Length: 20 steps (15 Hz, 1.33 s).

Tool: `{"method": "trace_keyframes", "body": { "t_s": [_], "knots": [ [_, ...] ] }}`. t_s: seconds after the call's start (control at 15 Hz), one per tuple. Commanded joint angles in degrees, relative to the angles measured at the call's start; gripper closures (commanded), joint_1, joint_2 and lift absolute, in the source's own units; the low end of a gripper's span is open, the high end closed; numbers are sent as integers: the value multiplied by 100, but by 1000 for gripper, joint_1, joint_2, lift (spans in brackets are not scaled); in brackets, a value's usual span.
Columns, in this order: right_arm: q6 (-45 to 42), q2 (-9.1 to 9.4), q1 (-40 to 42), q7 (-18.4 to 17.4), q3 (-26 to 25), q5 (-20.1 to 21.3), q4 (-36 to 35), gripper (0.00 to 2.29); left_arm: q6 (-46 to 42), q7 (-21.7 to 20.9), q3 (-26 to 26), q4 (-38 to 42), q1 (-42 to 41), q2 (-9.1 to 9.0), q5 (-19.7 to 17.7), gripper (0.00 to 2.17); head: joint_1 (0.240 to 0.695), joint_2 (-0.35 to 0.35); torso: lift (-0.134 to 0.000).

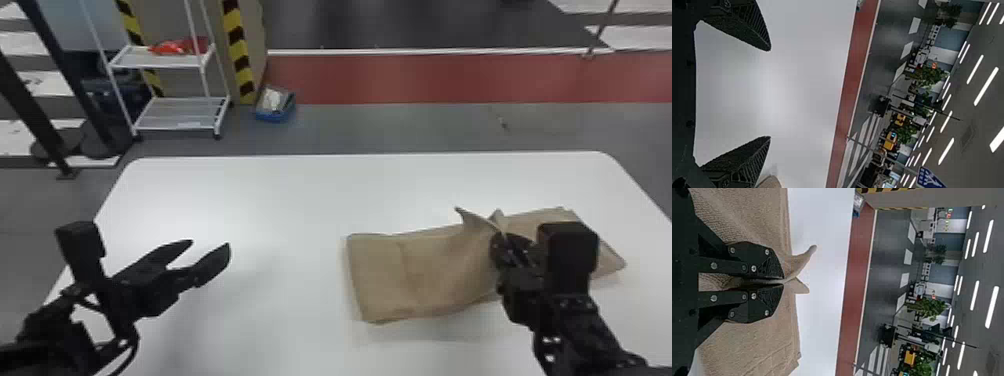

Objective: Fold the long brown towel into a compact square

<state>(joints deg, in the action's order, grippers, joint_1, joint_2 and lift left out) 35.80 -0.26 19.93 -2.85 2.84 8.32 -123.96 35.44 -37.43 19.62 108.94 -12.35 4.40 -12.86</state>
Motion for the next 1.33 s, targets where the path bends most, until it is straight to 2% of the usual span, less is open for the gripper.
{"method": "trace_keyframes", "body": {
  "t_s": [0.0, 0.13, 0.2, 0.33, 0.47, 0.67, 0.73, 0.93, 1.0, 1.27],
  "knots": [
    [55, 31, -59, 12, -231, -216, -234, 1018, -260, 16, 94, 5, -22, 0, -50, 80, 695, 45, -125],
    [20, 31, -165, 21, -486, -383, -93, 1018, -875, 148, 165, -145, -39, 0, -129, 80, 695, 48, -125],
    [-103, 31, -279, 285, -512, -436, 276, 1018, -1350, 386, 165, -320, -39, 0, -164, 80, 695, 44, -125],
    [-595, 31, -393, 346, -582, -507, 724, 1018, -2616, 904, 68, -681, -118, -18, -181, 80, 695, 65, -125],
    [-613, 31, -402, 496, -802, -770, 566, 1018, -3583, 1370, -20, -900, -197, -26, -190, 73, 695, 86, -125],
    [-349, 31, -165, 566, -1110, -920, -111, 1018, -3829, 1607, -46, -962, -259, -9, -190, 73, 695, 95, -125],
    [-367, 31, -112, 557, -1180, -920, -102, 1018, -3829, 1598, -55, -979, -259, 0, -190, 73, 695, 87, -125],
    [-437, 31, -279, 566, -1277, -964, 513, 1018, -3829, 1537, -116, -1006, -250, 0, -181, 73, 695, 64, -125],
    [-437, 31, -323, 566, -1312, -964, 522, 1018, -3829, 1528, -134, -1006, -250, 0, -181, 76, 695, 57, -125],
    [126, 31, -499, 636, -1962, -1201, 74, 1018, -3811, 1519, -81, -1032, -259, 35, -181, 76, 695, 21, -125]
  ]
}}
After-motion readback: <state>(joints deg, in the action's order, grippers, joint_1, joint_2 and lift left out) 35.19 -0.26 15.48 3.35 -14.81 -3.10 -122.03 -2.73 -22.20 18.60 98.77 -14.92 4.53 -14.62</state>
